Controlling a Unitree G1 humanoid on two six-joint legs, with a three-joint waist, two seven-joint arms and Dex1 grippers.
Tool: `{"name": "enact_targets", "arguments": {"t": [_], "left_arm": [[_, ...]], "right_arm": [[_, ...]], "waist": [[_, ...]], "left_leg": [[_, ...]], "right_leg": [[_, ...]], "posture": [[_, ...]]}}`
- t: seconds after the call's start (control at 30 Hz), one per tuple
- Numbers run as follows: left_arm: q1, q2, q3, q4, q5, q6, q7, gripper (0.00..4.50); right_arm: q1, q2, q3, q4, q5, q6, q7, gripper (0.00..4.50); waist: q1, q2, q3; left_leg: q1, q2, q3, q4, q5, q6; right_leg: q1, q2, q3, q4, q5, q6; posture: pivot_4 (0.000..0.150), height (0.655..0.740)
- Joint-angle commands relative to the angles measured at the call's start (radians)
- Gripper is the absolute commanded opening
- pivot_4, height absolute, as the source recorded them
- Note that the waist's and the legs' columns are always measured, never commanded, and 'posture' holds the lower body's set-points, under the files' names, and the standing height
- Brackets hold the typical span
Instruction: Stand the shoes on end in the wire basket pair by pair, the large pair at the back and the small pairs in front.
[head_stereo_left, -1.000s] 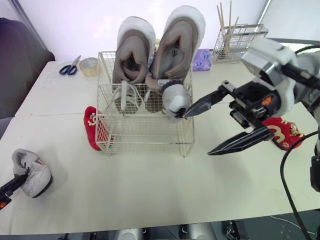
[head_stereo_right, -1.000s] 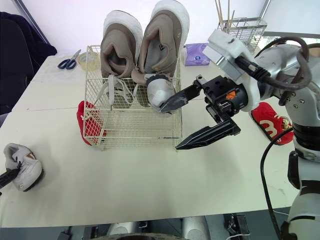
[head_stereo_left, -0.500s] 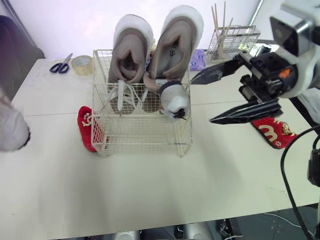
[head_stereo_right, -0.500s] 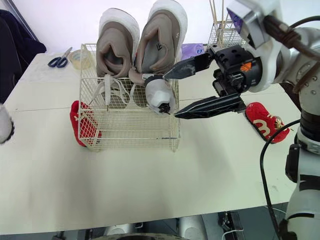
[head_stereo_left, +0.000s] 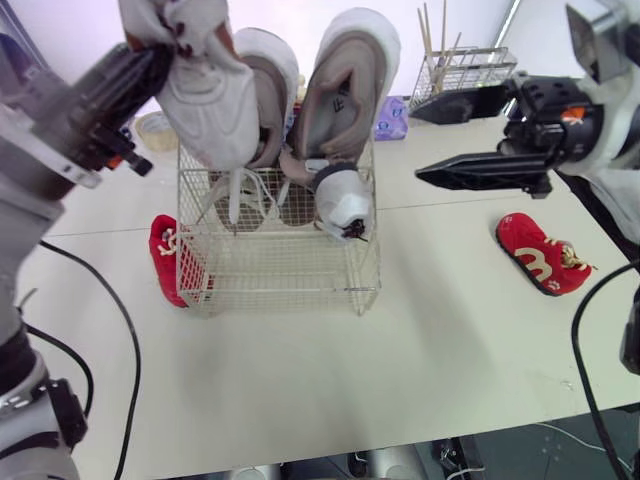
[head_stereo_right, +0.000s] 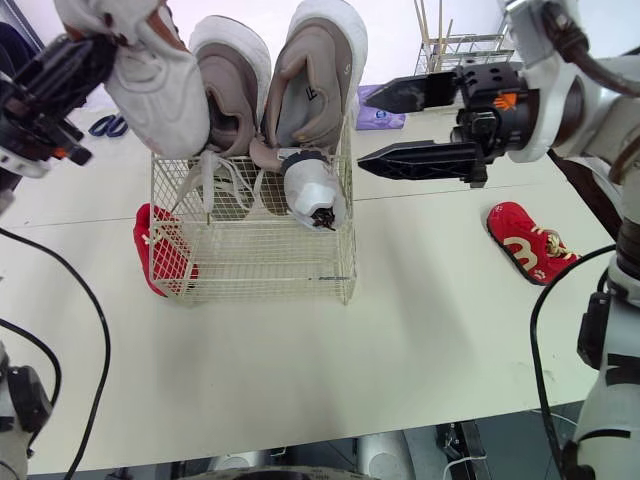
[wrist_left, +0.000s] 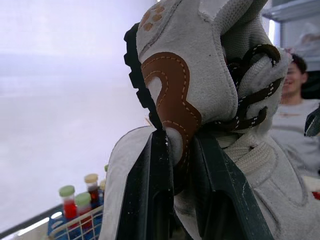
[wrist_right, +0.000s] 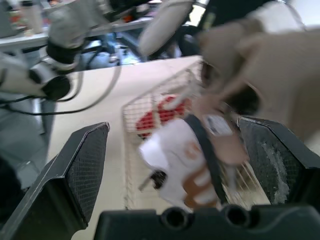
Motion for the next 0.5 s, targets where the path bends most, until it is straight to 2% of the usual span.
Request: {"name": "enact_targets", "arguments": {"t": [0.03,0.33,0.5], "left_arm": [[0.029,-0.034,0.004,-0.046,0.059,-0.089,-0.004,0.01],[0.216,-0.077,-0.054,-0.116,0.209,-0.177,-0.033,0.01],[0.242,-0.118,-0.132,-0.089,0.338,-0.289,-0.067,0.01]], "right_arm": [[-0.001,-0.022,-0.056,-0.027,0.026,0.01,-0.025,4.5],[0.002,-0.011,-0.033,0.039,-0.004,-0.023,-0.007,4.5],[0.024,-0.02,-0.002,0.026,-0.002,0.007,-0.003,4.5]], "waist": [[-0.001,0.0,0.0],[0.0,0.0,0.0],[0.012,0.0,0.0]], "left_leg": [[0.0,0.0,0.0,0.001,-0.001,0.001],[0.0,0.0,-0.001,0.001,-0.001,0.002],[0.0,0.0,-0.001,0.002,-0.001,0.002]], "right_leg": [[0.0,0.0,0.0,0.0,0.0,0.0],[0.001,0.0,0.0,0.0,0.0,0.0],[0.001,0.0,0.0,0.0,0.0,0.0]], "posture": [[0.15,0.74],[0.15,0.74],[0.15,0.74]]}}
